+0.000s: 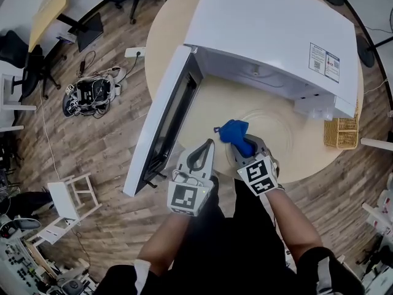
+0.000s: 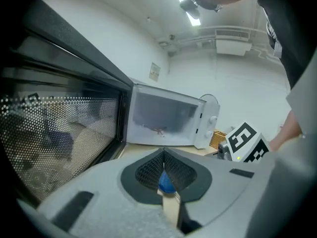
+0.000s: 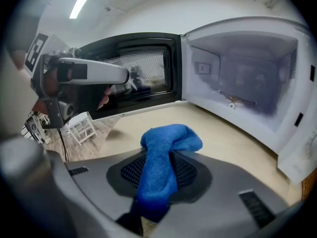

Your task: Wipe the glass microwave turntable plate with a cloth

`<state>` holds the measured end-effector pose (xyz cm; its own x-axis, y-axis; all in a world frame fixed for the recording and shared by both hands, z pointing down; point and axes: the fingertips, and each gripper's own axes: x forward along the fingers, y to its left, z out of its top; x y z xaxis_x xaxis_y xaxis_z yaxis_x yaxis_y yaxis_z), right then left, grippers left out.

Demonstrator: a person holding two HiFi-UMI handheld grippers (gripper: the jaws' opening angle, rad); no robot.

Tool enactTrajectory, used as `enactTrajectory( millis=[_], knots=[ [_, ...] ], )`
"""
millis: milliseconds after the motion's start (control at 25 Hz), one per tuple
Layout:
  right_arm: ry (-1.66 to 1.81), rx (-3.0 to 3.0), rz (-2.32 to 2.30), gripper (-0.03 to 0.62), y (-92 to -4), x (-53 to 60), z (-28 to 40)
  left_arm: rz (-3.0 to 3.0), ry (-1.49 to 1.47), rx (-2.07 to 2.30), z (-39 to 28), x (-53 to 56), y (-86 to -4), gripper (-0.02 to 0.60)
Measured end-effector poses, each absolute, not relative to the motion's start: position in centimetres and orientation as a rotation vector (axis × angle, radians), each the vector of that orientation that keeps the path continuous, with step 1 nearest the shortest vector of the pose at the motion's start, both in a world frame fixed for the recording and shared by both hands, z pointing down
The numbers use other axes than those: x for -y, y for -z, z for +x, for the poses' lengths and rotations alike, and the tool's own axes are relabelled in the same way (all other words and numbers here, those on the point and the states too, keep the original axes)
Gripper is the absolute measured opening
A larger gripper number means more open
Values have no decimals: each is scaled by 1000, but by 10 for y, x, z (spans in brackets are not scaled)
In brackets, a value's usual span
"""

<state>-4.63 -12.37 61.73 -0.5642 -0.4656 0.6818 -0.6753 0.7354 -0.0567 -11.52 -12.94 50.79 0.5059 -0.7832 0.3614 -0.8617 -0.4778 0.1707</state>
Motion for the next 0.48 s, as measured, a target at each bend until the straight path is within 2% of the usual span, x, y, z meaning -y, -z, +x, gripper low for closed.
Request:
enactTrajectory(
  millis=[480],
  knots=[
    [-377, 2248, 892, 104, -622, 138, -37, 2442, -345, 1331, -102, 129, -513, 6]
  ],
)
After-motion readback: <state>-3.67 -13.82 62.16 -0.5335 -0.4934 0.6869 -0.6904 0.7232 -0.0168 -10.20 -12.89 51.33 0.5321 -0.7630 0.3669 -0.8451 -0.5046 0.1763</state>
